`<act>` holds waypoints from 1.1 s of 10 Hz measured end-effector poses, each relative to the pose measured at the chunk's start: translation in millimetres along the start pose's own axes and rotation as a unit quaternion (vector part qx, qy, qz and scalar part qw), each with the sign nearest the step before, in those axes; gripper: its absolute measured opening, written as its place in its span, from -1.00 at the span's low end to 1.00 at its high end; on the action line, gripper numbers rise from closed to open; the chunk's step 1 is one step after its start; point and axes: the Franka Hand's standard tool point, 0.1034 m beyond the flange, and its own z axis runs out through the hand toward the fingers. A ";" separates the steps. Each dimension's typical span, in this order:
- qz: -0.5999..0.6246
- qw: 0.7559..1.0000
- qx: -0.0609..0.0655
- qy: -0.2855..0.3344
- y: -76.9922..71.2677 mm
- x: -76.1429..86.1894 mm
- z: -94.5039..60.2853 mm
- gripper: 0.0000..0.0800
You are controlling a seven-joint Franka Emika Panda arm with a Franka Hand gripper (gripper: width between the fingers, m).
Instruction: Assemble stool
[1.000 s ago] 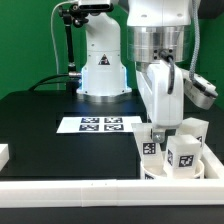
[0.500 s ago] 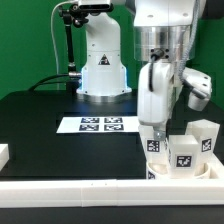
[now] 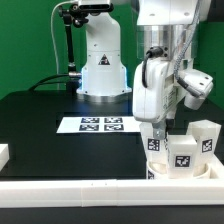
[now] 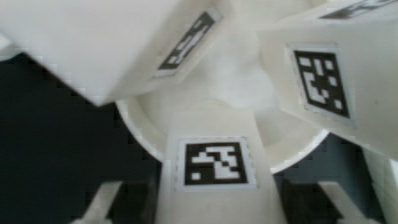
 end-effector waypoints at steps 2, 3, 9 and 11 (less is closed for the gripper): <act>0.013 1.000 0.003 -0.002 0.6 -0.8 -0.5 -0.15; 0.013 1.000 0.003 -0.004 0.3 0.0 0.0 -0.15; -0.063 0.998 0.012 -0.018 -6.6 -4.1 -22.1 0.61; -0.075 0.997 0.011 -0.016 -6.0 -3.6 -19.7 0.62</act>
Offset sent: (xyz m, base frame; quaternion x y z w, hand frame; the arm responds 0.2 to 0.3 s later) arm 0.0000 0.0000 0.0000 0.0000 0.0000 0.1296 0.9916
